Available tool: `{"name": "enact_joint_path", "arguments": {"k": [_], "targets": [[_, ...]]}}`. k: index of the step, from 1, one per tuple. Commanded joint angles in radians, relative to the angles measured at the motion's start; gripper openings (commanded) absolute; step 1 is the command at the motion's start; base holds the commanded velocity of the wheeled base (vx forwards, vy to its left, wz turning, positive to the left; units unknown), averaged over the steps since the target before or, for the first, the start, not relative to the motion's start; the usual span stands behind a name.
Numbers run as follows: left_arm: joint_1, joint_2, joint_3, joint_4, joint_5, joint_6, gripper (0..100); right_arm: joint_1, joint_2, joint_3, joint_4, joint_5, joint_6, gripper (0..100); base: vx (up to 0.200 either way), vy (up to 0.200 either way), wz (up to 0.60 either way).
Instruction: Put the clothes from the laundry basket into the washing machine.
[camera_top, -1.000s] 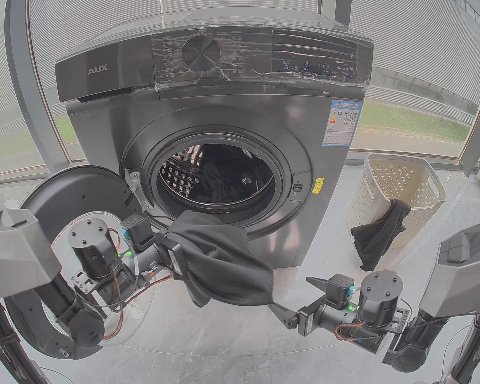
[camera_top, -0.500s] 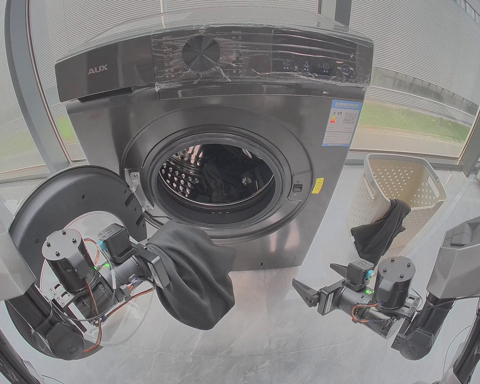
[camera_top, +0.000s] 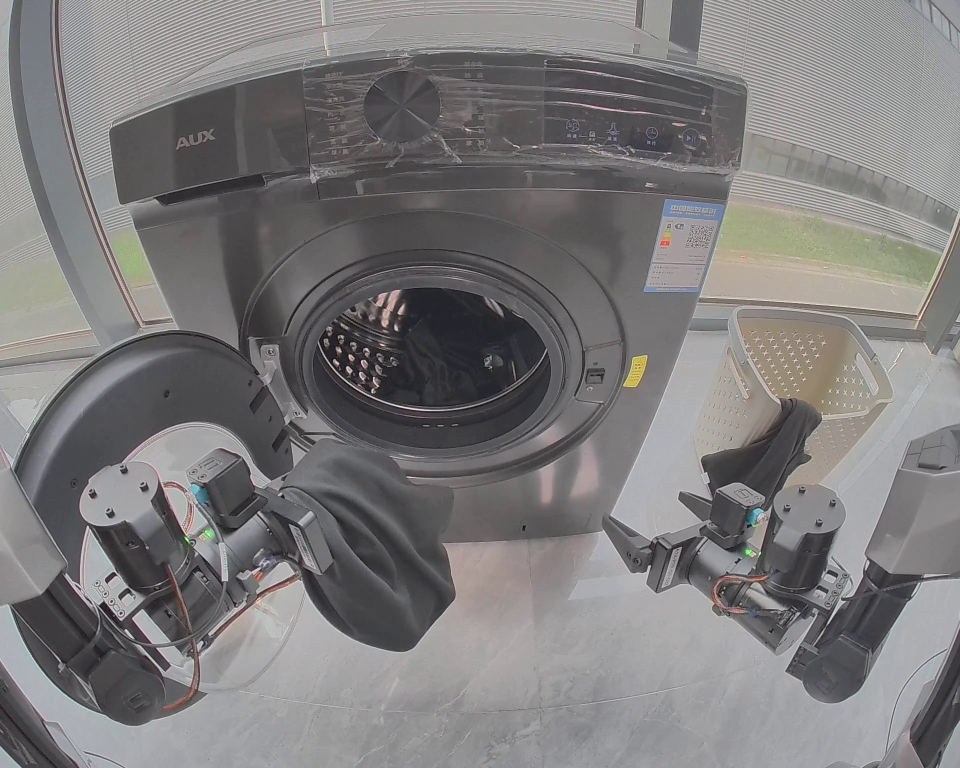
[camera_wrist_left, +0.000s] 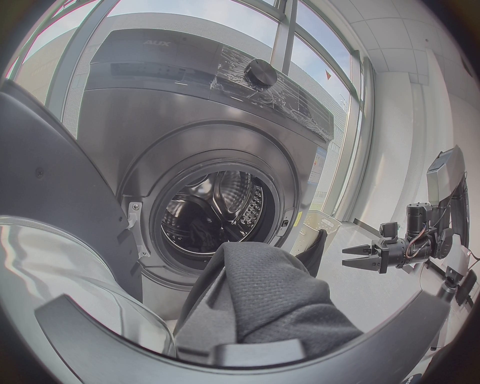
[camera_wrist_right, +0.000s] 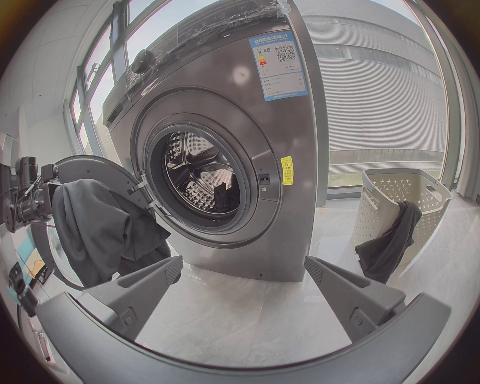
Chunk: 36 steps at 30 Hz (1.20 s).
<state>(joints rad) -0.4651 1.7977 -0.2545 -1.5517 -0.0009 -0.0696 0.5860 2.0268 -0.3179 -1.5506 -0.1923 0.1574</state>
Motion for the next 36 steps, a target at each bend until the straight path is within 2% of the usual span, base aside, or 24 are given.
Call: {"name": "enact_joint_path", "arguments": {"k": [1,4,7,16,28,36], "targets": [[-0.001,-0.001,-0.003,-0.001,-0.002,-0.006,0,0.003,-0.003,-0.004,0.0,0.001,0.002,100,0.0,0.0,0.0],[-0.003,0.0,-0.009,-0.001,-0.005,-0.015,0,0.006,-0.003,-0.003,0.0,0.001,0.002,100,0.2,0.0,0.0],[-0.006,0.022,-0.008,-0.001,0.004,0.005,0,0.008,-0.003,-0.003,0.0,0.001,0.002,100,0.2,0.0,0.0],[-0.026,0.029,-0.009,-0.001,0.004,0.004,0,0.015,0.001,-0.003,0.0,0.002,0.005,100,0.0,0.0,0.0],[-0.064,0.06,-0.016,-0.002,0.007,0.005,0,0.018,-0.002,-0.003,0.0,0.002,0.005,100,0.2,0.0,0.0],[-0.09,0.06,-0.014,-0.002,0.007,0.004,0,0.029,0.001,0.0,0.0,0.004,0.005,100,0.0,0.0,0.0]]}}
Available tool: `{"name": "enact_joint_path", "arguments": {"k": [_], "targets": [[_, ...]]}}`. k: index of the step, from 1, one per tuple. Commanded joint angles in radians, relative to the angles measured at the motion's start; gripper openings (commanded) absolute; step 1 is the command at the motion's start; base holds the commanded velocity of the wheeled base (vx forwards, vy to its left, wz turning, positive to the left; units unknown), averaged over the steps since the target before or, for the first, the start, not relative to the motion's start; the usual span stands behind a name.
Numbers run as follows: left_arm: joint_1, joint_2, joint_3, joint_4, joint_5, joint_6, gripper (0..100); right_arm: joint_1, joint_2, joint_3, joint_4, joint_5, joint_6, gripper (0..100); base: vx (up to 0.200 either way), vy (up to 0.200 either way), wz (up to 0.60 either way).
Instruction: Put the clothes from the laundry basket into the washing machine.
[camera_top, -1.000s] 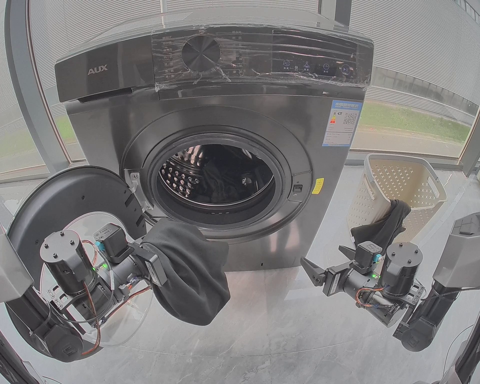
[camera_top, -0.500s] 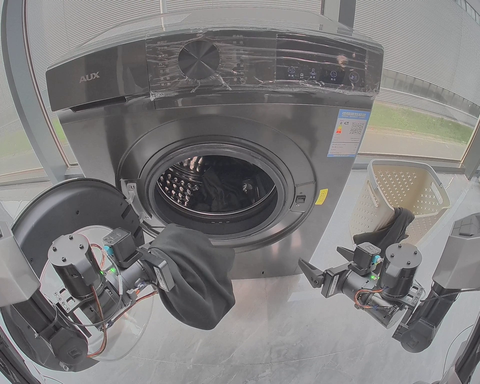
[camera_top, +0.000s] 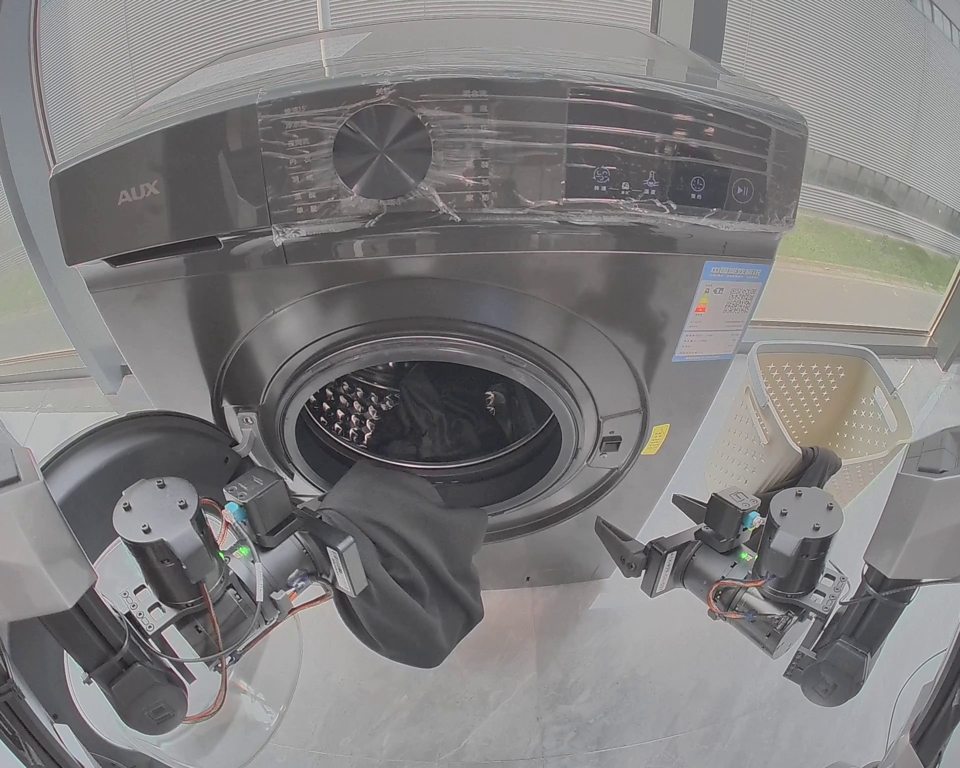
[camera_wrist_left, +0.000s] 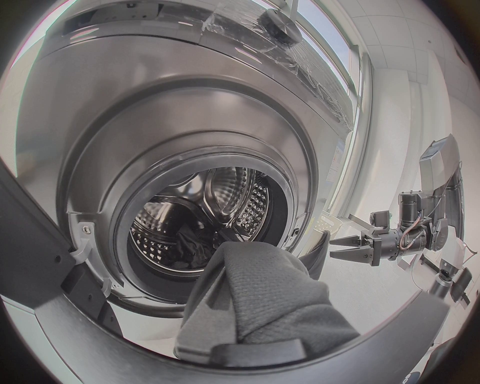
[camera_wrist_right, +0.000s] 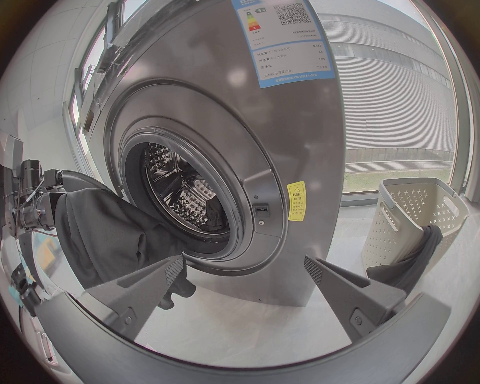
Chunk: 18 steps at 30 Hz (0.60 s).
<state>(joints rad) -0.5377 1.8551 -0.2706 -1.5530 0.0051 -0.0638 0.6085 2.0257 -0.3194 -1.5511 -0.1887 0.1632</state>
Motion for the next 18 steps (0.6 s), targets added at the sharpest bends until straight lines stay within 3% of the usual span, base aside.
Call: {"name": "enact_joint_path", "arguments": {"k": [1,4,9,12,16,18], "targets": [[-0.027,0.003,0.002,-0.001,0.001,-0.002,0,0.007,0.002,0.0,0.0,0.0,0.001,100,0.0,0.0,0.0],[-0.07,0.007,-0.001,-0.001,0.01,-0.013,0,0.017,-0.007,0.0,0.0,-0.003,0.001,100,0.0,0.0,0.0],[-0.07,0.082,-0.11,-0.001,0.049,-0.019,0,0.019,-0.025,0.005,0.0,-0.001,-0.001,100,0.0,0.0,0.0],[-0.065,0.139,-0.16,-0.001,0.042,-0.01,0,0.022,-0.027,0.0,0.0,0.0,-0.002,100,0.0,0.0,0.0],[-0.07,0.205,-0.214,0.001,0.016,-0.03,0,0.043,-0.025,0.009,0.0,0.0,0.001,100,0.0,0.0,0.0],[-0.064,0.251,-0.269,0.001,0.027,-0.033,0,0.046,-0.027,0.011,0.0,-0.001,0.001,100,0.0,0.0,0.0]]}}
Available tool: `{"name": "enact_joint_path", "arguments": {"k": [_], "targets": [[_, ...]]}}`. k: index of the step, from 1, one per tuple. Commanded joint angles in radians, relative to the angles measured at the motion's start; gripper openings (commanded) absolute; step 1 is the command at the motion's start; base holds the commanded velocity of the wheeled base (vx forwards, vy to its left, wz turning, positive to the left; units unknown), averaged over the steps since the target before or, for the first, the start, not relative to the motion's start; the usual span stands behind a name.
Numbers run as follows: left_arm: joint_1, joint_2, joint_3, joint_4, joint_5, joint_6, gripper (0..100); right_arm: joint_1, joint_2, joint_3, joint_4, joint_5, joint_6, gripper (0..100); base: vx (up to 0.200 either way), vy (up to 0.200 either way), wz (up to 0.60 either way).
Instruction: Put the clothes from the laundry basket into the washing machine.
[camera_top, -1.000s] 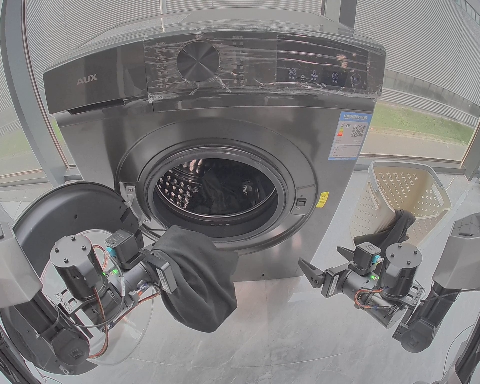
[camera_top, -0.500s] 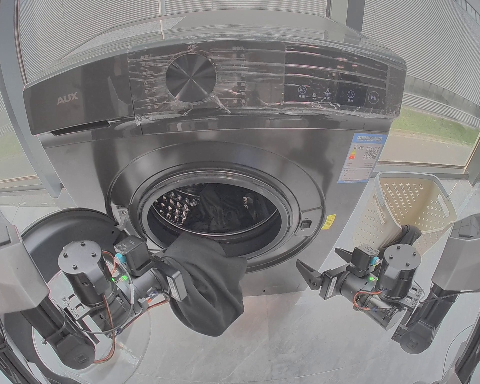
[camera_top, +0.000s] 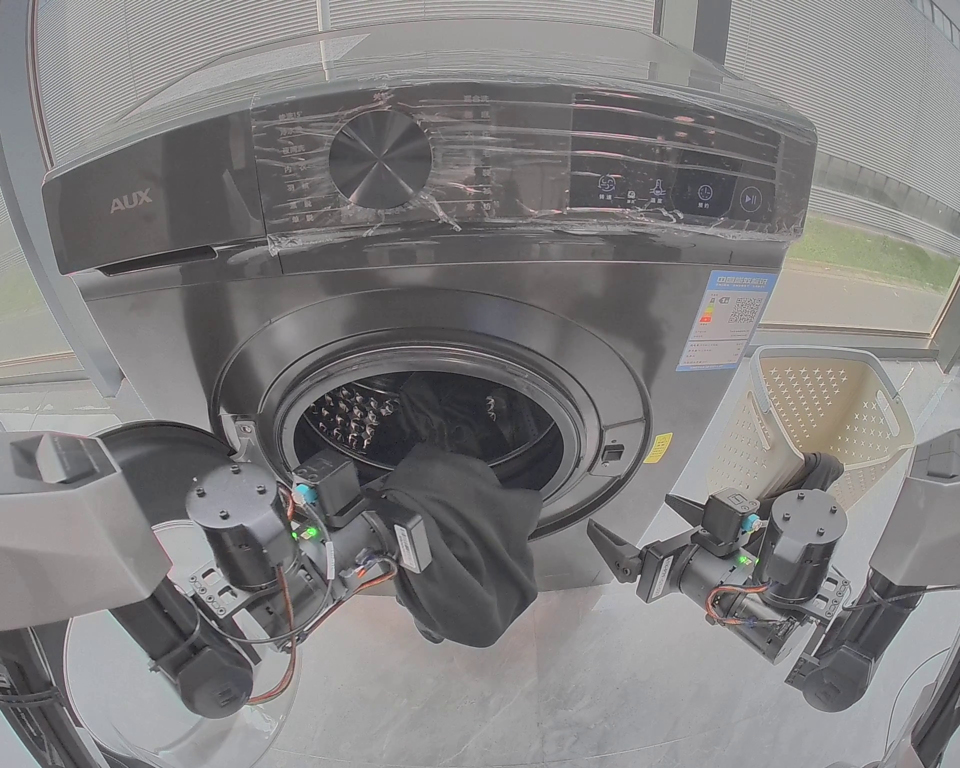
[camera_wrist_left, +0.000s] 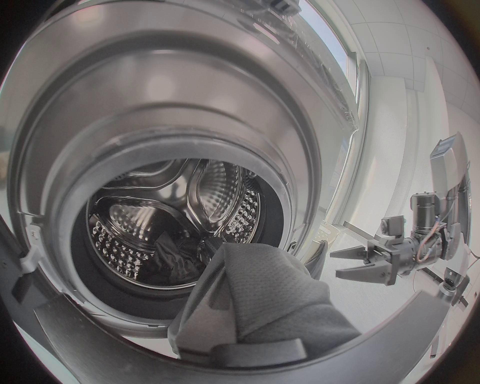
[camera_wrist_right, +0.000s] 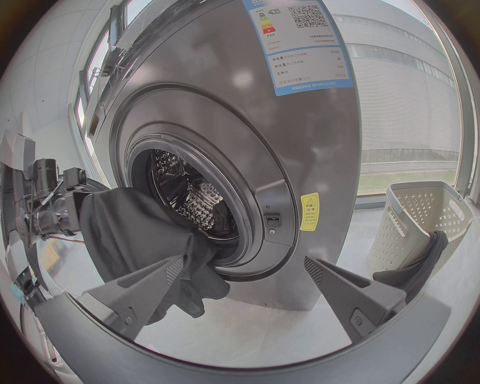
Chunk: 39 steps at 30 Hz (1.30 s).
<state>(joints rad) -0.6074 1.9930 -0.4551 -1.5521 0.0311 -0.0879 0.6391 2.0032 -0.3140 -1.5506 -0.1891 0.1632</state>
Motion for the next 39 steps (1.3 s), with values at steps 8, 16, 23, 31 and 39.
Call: {"name": "enact_joint_path", "arguments": {"k": [8,16,23,31,39], "targets": [[0.078,0.202,-0.232,0.064,0.033,-0.012,0,0.033,-0.012,0.004,0.0,-0.001,0.001,100,0.0,0.0,0.0],[0.084,0.305,-0.399,0.103,0.036,-0.012,0,0.05,-0.007,0.001,0.0,-0.003,0.002,100,0.0,0.0,0.0],[0.097,0.375,-0.551,0.204,0.053,-0.01,0,0.056,-0.006,-0.002,0.0,-0.001,0.002,100,0.0,0.0,0.0],[0.115,0.468,-0.792,0.328,0.09,-0.009,0,0.056,-0.004,0.0,0.0,0.0,0.009,100,0.0,0.0,0.0],[0.144,0.583,-1.013,0.382,0.13,-0.01,0,0.059,-0.001,0.003,0.0,0.0,0.009,100,0.0,0.0,0.0]]}}
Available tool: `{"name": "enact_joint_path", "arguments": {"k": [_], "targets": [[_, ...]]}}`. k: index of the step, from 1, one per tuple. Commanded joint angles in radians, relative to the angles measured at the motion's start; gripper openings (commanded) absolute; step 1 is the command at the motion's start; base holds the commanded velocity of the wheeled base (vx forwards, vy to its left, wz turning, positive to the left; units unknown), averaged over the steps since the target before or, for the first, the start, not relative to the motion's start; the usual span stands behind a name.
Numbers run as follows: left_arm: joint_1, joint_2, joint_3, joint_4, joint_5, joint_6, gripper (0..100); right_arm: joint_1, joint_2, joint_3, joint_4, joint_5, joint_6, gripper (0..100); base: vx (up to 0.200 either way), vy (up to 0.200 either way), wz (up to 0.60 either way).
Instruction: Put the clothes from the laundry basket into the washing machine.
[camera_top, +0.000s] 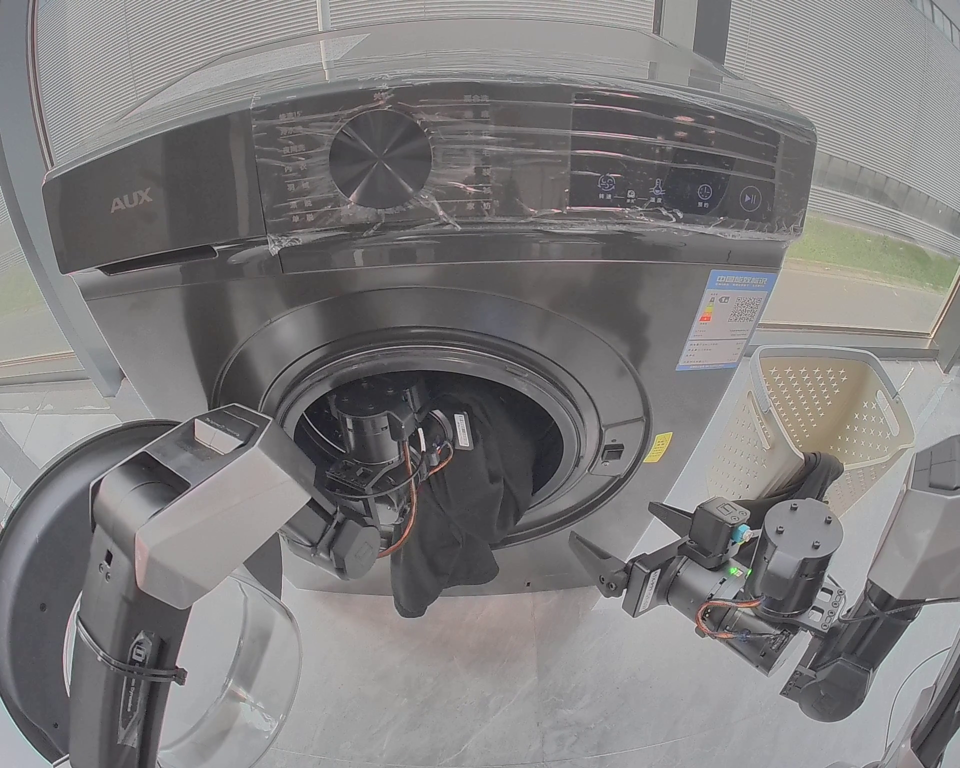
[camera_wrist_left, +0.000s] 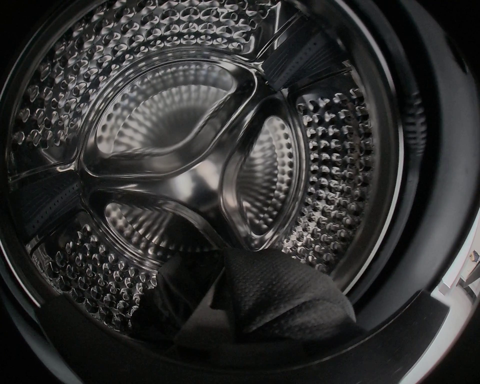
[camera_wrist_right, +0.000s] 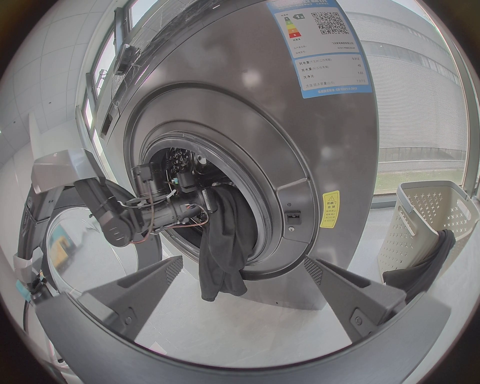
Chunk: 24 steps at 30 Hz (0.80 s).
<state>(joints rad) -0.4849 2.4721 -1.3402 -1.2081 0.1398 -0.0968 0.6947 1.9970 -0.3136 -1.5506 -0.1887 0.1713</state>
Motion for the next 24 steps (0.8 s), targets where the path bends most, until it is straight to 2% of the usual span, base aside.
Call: {"name": "enact_joint_path", "arguments": {"k": [1,4,8,14,19,20,24], "targets": [[0.028,0.117,-0.16,0.047,0.034,-0.001,0,0.005,0.003,0.002,0.0,0.0,0.001,100,0.0,0.0,0.0],[0.046,0.157,-0.269,0.065,0.075,-0.001,0,0.006,0.003,0.002,0.0,0.0,0.002,100,0.0,0.0,0.0],[0.068,0.186,-0.376,0.094,0.1,-0.004,0,0.011,0.003,0.001,0.0,0.0,0.001,100,0.0,0.0,0.0],[0.072,0.185,-0.402,0.12,0.103,-0.021,0,0.011,0.005,0.002,0.0,0.0,0.002,100,0.0,0.0,0.0],[0.063,0.183,-0.39,0.122,0.103,-0.024,0,0.011,0.003,0.001,0.0,0.0,0.002,100,0.0,0.0,0.0],[0.063,0.183,-0.387,0.124,0.103,-0.024,100,0.011,0.003,0.001,0.0,0.0,0.002,100,0.0,0.0,0.0],[0.015,0.137,-0.318,0.131,0.103,-0.081,100,0.009,0.003,-0.004,0.0,0.0,0.002,100,0.0,0.0,0.0]]}}
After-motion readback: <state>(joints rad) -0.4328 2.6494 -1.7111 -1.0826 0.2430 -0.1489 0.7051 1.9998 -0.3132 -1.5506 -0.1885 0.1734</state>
